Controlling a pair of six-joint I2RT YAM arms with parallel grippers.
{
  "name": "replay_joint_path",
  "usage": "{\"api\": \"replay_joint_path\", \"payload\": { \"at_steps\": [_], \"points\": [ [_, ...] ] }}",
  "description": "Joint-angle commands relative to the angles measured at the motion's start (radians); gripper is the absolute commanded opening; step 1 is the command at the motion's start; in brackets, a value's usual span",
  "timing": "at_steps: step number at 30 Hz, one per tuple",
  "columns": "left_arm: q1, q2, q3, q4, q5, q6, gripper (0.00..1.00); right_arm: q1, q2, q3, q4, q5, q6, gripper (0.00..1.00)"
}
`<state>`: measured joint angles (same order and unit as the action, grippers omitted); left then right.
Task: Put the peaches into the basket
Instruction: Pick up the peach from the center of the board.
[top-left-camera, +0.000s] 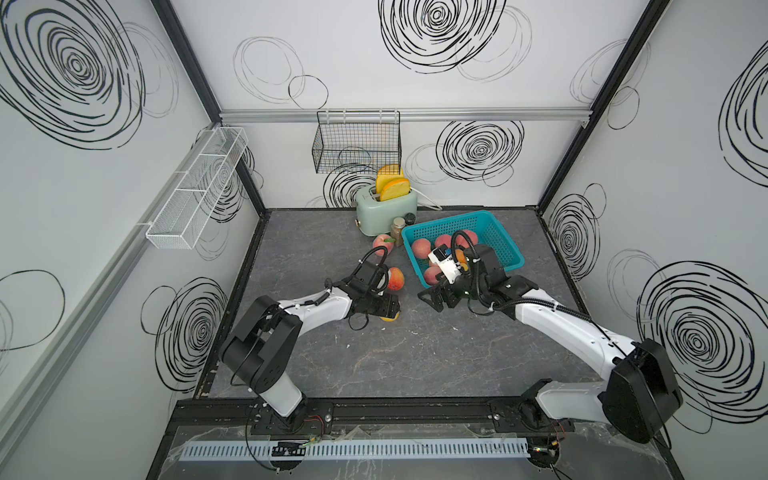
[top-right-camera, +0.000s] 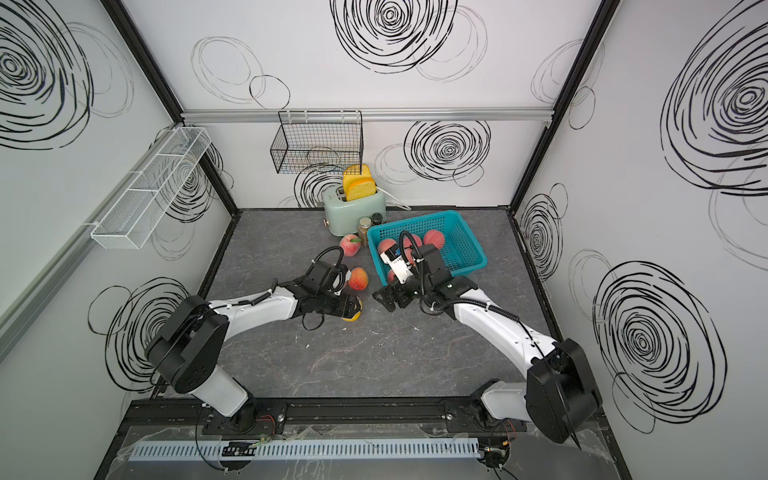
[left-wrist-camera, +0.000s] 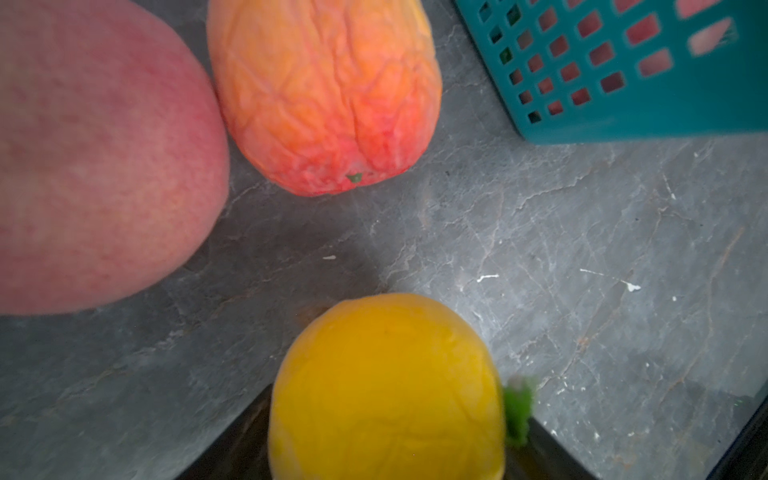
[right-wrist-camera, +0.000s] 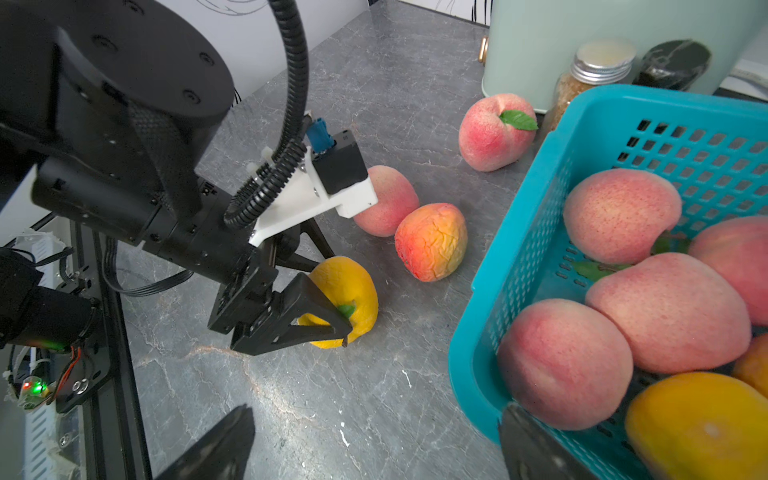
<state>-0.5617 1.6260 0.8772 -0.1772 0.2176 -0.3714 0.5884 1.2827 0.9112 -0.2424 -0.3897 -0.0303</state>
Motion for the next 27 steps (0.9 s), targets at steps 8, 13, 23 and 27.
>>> {"api": "replay_joint_path", "payload": {
  "at_steps": [8, 13, 23, 27],
  "points": [
    [0.019, -0.101, -0.003, 0.015, 0.089, -0.026, 0.72, 0.032, -0.058, -0.013, 0.014, 0.026, -0.031, 0.96],
    [0.044, -0.143, -0.005, 0.032, 0.199, -0.051, 0.73, 0.055, -0.079, -0.033, 0.036, 0.022, -0.036, 0.96],
    [0.086, -0.203, 0.013, 0.077, 0.432, -0.149, 0.73, 0.127, -0.094, -0.05, 0.087, 0.015, -0.062, 0.97],
    [0.103, -0.216, -0.028, 0.201, 0.55, -0.25, 0.73, 0.15, -0.073, -0.04, 0.089, 0.02, -0.073, 0.97]
  ]
}}
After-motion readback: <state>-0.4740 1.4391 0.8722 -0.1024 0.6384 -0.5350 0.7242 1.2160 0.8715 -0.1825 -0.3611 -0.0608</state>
